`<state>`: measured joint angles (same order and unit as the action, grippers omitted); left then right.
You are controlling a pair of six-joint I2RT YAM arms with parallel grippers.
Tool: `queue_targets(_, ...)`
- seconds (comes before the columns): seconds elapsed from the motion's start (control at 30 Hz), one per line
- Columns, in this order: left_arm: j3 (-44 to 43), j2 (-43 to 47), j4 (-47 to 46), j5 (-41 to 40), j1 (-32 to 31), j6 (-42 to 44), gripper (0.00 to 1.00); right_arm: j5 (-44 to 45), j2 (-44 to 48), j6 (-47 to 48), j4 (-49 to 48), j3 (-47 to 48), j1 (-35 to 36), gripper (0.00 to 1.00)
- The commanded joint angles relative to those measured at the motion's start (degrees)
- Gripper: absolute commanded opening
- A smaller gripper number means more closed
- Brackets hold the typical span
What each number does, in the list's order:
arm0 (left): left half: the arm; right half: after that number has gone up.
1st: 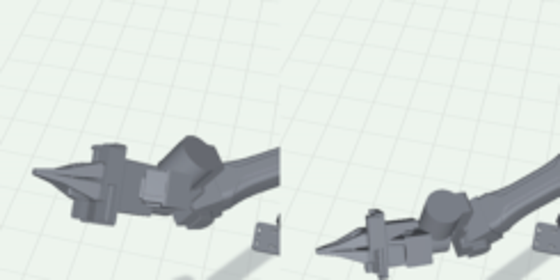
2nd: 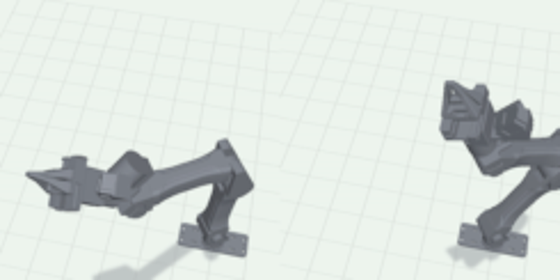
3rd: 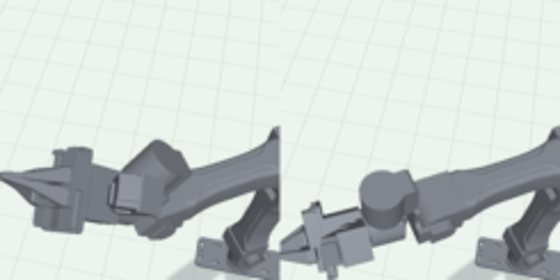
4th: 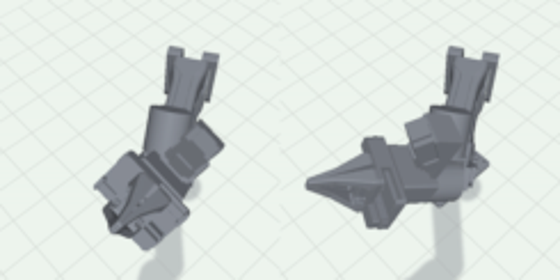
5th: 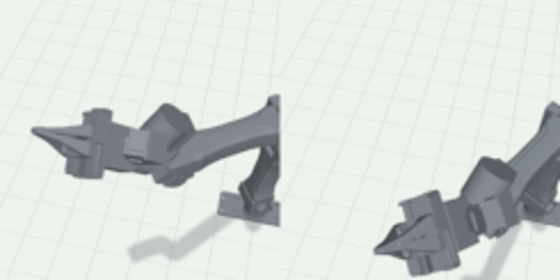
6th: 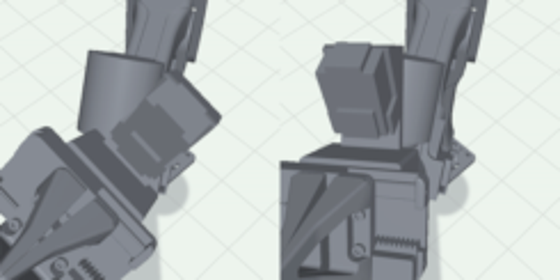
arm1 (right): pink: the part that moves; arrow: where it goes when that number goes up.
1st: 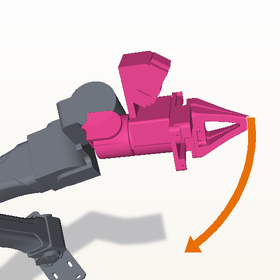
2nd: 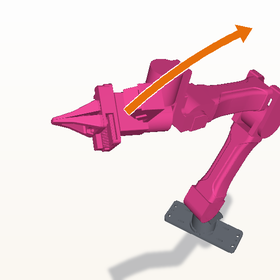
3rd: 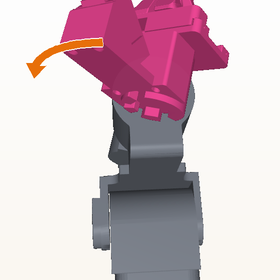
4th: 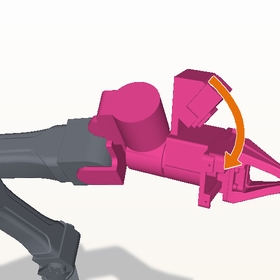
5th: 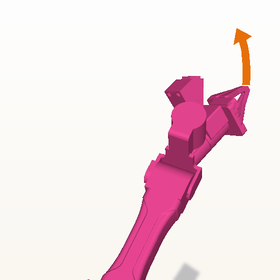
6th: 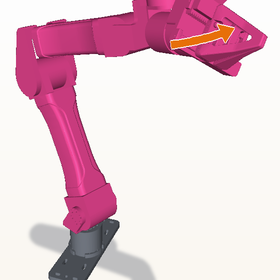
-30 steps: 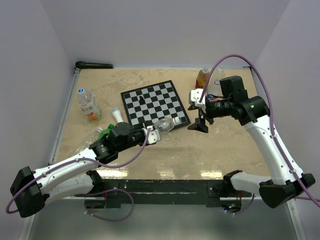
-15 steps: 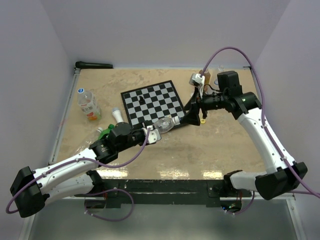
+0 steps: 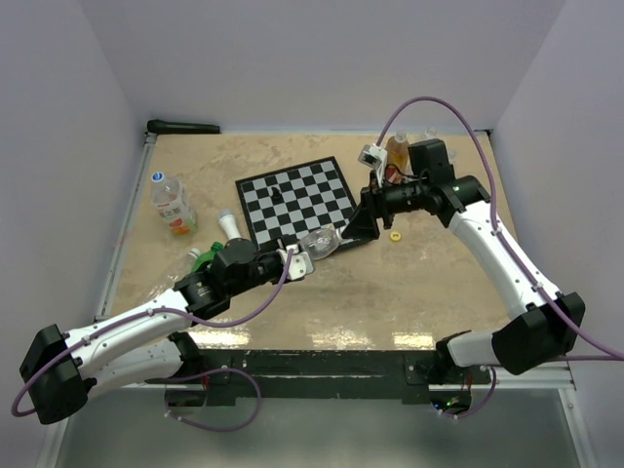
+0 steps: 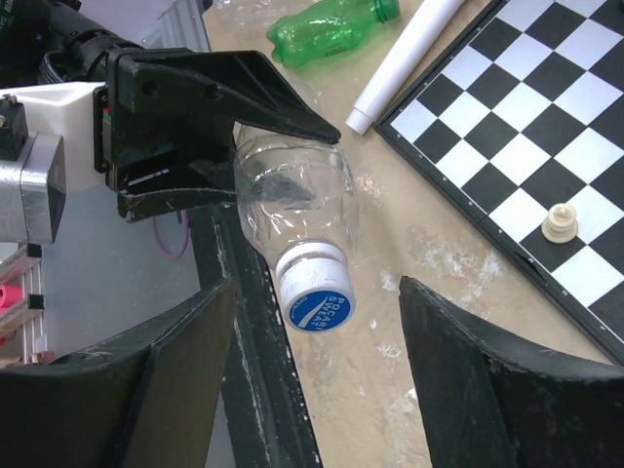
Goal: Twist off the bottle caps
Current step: Unscrew the bottle cap from the plastic bottle.
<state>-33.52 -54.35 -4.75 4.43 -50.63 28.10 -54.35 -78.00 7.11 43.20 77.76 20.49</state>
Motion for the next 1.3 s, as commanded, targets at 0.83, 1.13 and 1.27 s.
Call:
queue_targets(0.83,-0.67,1.17,-1.57,0.41,0.27,-0.24,0.02,-1.38,0.29,87.47,28.34,7.95,2.36,0.0)
queue_targets(1.13,-0.85,1.17,-1.49,0.67,0.27,-0.24,0.02,-3.13,3.46,100.73,28.61,4.25,2.36,0.0)
queue_targets(1.27,-0.76,1.09,-1.49,0.76,0.27,-0.24,0.02,-4.54,4.61,98.97,27.99,2.58,2.36,0.0)
